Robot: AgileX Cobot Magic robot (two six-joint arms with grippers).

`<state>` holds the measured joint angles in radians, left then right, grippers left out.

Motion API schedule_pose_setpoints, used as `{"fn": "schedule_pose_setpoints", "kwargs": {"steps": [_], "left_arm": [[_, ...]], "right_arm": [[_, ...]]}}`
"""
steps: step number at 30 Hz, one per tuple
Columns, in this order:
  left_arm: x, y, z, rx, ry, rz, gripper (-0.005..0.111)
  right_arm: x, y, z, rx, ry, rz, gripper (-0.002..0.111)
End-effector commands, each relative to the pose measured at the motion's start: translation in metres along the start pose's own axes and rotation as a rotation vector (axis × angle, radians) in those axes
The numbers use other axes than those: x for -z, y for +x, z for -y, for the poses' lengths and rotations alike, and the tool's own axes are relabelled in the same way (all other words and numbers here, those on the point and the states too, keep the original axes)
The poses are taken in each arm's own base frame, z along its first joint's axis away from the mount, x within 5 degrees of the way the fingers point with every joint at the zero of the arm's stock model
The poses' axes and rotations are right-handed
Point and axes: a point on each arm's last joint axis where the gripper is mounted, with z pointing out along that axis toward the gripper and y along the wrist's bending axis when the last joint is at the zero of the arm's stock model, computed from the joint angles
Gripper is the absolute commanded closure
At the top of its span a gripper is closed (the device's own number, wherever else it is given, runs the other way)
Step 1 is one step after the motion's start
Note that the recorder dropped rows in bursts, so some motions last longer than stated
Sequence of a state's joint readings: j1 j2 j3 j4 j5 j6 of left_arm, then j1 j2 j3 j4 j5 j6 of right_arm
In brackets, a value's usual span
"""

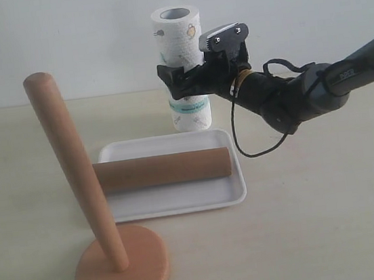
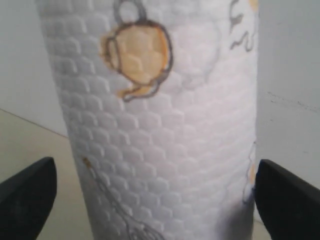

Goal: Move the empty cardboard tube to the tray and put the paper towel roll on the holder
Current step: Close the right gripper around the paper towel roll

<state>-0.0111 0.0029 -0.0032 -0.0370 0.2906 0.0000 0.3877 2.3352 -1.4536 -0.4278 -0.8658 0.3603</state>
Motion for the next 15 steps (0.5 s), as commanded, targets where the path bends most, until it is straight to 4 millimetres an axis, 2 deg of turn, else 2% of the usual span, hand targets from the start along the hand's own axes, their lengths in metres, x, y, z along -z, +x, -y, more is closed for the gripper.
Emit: {"fn": "schedule_pose_setpoints", "kwargs": {"steps": [1, 2, 4, 6, 10, 13, 15], "left_arm": [[-0.0001, 0.0009, -0.0001, -0.001, -0.002, 0.000, 0.103], [-0.0001, 0.0009, -0.0001, -0.001, -0.002, 0.000, 0.103], [-0.0001, 0.0009, -0.0001, -0.001, -0.002, 0.000, 0.103], [-0.0001, 0.0009, -0.0001, -0.001, -0.002, 0.000, 0.103], [-0.0001, 0.0009, -0.0001, -0.001, -0.002, 0.000, 0.103], [-0.0001, 0.0009, -0.0001, -0.001, -0.002, 0.000, 0.103], [-0.0001, 0.0009, -0.0001, -0.001, -0.002, 0.000, 0.103]], "right_arm": [[-0.0009, -0.0003, -0.0047, 0.035, -0.050, -0.006, 0.023], [-0.0009, -0.0003, -0.0049, 0.036, -0.051, -0.006, 0.031], [-0.0009, -0.0002, -0.0050, 0.037, -0.052, -0.007, 0.057], [-0.0009, -0.0003, -0.0048, 0.021, -0.051, -0.007, 0.071], [-0.0009, -0.0009, -0.0044, -0.053, -0.046, -0.002, 0.070], [-0.0010, 0.0000, -0.0041, -0.182, -0.041, -0.014, 0.071], [-0.0010, -0.0004, -0.0040, -0.191, -0.041, -0.009, 0.071]]}}
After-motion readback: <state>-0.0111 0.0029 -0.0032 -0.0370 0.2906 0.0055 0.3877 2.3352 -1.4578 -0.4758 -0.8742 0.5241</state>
